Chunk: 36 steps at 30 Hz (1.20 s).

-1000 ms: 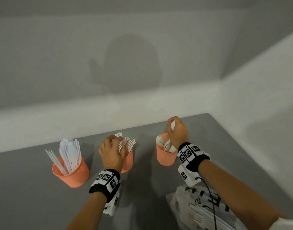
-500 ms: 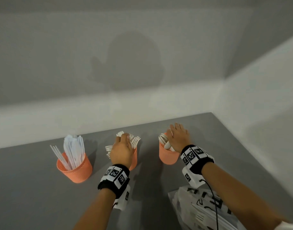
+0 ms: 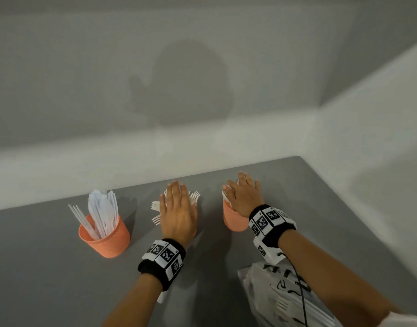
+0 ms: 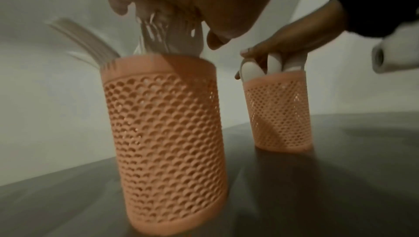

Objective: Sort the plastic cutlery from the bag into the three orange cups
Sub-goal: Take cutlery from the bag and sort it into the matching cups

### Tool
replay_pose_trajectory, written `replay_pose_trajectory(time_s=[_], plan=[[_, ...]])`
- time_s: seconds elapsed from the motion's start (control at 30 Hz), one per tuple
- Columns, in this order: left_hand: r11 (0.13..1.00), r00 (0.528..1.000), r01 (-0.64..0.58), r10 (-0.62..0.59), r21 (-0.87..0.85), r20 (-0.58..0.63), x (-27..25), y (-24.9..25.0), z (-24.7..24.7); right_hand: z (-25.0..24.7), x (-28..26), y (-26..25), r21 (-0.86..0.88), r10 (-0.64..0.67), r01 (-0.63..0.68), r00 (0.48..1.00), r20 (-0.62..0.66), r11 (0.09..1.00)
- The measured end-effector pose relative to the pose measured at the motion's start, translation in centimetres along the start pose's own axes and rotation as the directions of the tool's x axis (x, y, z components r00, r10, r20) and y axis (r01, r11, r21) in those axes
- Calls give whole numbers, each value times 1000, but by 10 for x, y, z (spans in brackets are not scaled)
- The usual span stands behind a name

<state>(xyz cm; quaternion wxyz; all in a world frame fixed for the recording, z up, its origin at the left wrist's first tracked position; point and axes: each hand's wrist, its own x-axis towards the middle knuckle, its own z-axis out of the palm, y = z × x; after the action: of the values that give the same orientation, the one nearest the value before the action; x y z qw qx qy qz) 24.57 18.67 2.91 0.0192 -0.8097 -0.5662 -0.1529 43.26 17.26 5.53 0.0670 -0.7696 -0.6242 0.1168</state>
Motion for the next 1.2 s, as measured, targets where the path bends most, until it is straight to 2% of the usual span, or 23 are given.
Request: replay_pose_trajectory(time_s=[0.13,0.2,0.27,0.3,0.33,0.4,0.47,0.53,0.6,0.67,0.77,0.83,0.9,0.97,1.03,1.1,1.2], plan=[[983,982,177,-173,-52,78,11,-1,-2,-9,9,0,-6,60,-60,991,123,998],[959,957,273,-262,-80,127,14,-3,-3,-14,10,0,65,96,-108,982,166,992],[921,939,337,-313,-195,142,14,-3,-16,-25,3,-2,163,103,-125,985,141,979],[911,946,323,-301,-256,122,12,-2,-24,-33,-4,-3,189,90,-107,991,97,976],[916,962,273,-265,-294,67,10,-2,-32,-45,-13,-3,207,65,-74,997,51,976],[932,982,83,-136,-354,-128,3,3,-50,-70,-36,-3,288,9,-8,1000,-2,958],[897,954,-114,-21,-426,-299,-3,14,-65,-91,-65,-2,359,-51,47,999,1,932],[814,945,-223,45,-537,-324,-11,30,-71,-101,-98,2,382,-80,58,996,42,922],[734,971,-220,106,-642,-212,-24,51,-71,-97,-129,12,434,-83,5,983,163,901],[687,976,-179,213,-704,-41,-41,70,-64,-80,-156,23,435,-69,-85,942,328,896],[674,903,-186,403,-715,146,-72,94,-43,-47,-187,35,180,44,-144,882,470,973],[692,858,-188,462,-696,227,-90,107,-24,-27,-201,43,-30,130,-132,869,477,991],[742,827,-151,456,-653,327,-103,112,-9,-6,-211,53,-123,198,-158,847,494,980],[838,763,-108,415,-535,496,-112,113,-2,15,-216,65,-126,228,-190,842,489,974],[892,685,-93,379,-441,622,-118,113,-1,33,-221,71,-83,227,-214,849,477,973],[906,621,-94,378,-413,686,-123,113,-5,45,-225,69,-31,238,-251,858,456,967],[890,578,-134,427,-435,696,-128,110,-18,53,-224,68,-20,255,-266,897,362,964]])
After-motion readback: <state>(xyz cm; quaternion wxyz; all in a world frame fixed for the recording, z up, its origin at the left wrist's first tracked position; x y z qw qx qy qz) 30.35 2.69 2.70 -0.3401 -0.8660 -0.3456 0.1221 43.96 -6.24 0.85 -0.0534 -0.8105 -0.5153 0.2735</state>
